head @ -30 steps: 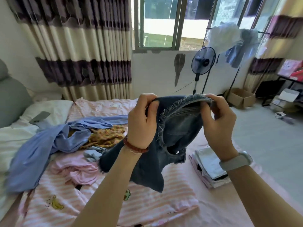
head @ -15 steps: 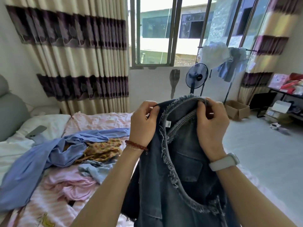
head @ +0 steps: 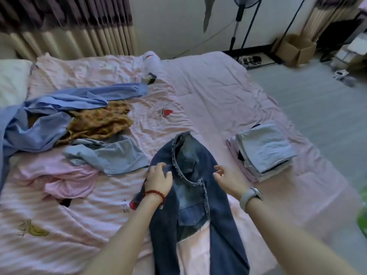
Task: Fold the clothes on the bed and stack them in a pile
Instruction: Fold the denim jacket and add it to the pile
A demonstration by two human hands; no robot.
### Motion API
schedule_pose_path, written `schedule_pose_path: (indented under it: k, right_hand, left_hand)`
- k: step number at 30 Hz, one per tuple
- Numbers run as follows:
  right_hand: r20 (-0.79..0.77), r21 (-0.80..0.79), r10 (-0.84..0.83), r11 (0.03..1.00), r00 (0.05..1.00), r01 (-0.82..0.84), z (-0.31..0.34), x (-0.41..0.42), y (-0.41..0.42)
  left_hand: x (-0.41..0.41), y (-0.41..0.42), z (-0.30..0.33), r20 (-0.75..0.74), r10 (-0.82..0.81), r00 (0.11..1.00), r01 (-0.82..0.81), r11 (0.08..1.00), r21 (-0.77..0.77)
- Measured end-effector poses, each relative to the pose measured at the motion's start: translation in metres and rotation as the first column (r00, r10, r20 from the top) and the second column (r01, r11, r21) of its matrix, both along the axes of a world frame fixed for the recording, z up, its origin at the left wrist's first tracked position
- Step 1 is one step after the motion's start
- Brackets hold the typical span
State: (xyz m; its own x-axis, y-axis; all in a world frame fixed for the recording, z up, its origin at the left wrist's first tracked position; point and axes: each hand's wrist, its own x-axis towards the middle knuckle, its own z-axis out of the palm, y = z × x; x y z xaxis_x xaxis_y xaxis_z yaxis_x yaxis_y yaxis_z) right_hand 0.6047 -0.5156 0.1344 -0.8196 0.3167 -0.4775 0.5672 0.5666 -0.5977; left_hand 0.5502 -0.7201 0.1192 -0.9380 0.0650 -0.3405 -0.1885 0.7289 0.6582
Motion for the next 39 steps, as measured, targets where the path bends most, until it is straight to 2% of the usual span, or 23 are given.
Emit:
schedule_pose_path:
  k: [3,6,9,12,15,18,21,23,25,27,29,30,32,34,37,39]
  right_hand:
    - [0.106,-0.027,-0.011,1.0,0.994,0.014,-0.055,0.027,-0.006]
    - [0.126,-0.06,-0.052,0.996,0.991,0.06,-0.095,0.038,-0.012]
    - [0.073,-0.084,-0.128,0.987,0.989,0.134,-0.123,0.029,-0.017]
    - [0.086,-0.136,-0.192,0.97,0.978,0.203,-0.148,0.012,-0.021]
    - [0.093,-0.085,-0.141,0.985,0.986,0.149,-0.162,0.0,-0.025]
    - [-0.169,-0.146,-0.135,0.983,0.976,0.111,-0.15,0.002,-0.031]
    - [-0.48,-0.219,-0.091,0.976,0.872,-0.018,-0.113,-0.01,-0.043]
    - [-0.592,-0.221,-0.027,0.967,0.806,-0.13,-0.09,-0.036,-0.057]
    - [-0.618,-0.242,-0.03,0.958,0.785,-0.154,-0.079,-0.071,-0.072]
    - [-0.501,-0.313,-0.033,0.939,0.865,-0.145,-0.077,-0.104,-0.083]
    - [-0.316,-0.271,0.047,0.953,0.948,-0.137,-0.091,-0.12,-0.082]
    - [-0.246,-0.226,0.079,0.964,0.966,-0.137,-0.1,-0.119,-0.078]
    - [-0.194,-0.159,0.085,0.98,0.977,-0.116,-0.116,-0.099,-0.069]
    - [-0.203,-0.138,0.052,0.987,0.978,-0.081,-0.133,-0.068,-0.065]
    - [-0.168,-0.109,-0.054,0.993,0.984,0.036,-0.156,-0.022,-0.068]
    - [-0.1,-0.088,-0.181,0.981,0.978,0.172,-0.172,0.006,-0.072]
  left_hand:
    - [0.03,-0.01,-0.057,0.152,0.082,0.985,-0.064,0.991,-0.121]
    - [0.048,-0.012,-0.095,0.227,0.144,0.963,-0.114,0.983,-0.142]
    - [0.051,0.0,-0.116,0.156,0.149,0.977,-0.123,0.979,-0.16]
    - [0.047,0.014,-0.128,0.063,0.137,0.989,-0.123,0.974,-0.19]
    - [0.039,0.011,-0.133,-0.049,0.314,0.948,-0.315,0.949,-0.023]
    - [0.026,-0.018,-0.119,-0.161,0.509,0.846,-0.488,0.859,0.153]
    - [0.009,-0.052,-0.091,-0.346,0.587,0.732,-0.572,0.805,0.157]
    - [-0.011,-0.069,-0.078,-0.43,0.631,0.646,-0.634,0.757,0.156]
    - [-0.041,-0.079,-0.069,-0.456,0.654,0.604,-0.693,0.713,0.105]
    - [-0.071,-0.089,-0.069,-0.378,0.66,0.649,-0.716,0.698,-0.011]
    - [-0.088,-0.094,-0.072,-0.238,0.65,0.722,-0.689,0.706,-0.164]
    - [-0.087,-0.092,-0.073,-0.236,0.618,0.75,-0.661,0.719,-0.215]
    - [-0.069,-0.078,-0.081,-0.364,0.461,0.81,-0.553,0.807,-0.208]
    - [-0.029,-0.053,-0.095,-0.45,0.243,0.859,-0.338,0.93,-0.144]
    - [0.039,-0.02,-0.118,-0.384,0.005,0.923,-0.07,0.985,-0.155]
    - [0.072,-0.012,-0.134,-0.298,0.045,0.953,-0.103,0.979,-0.179]
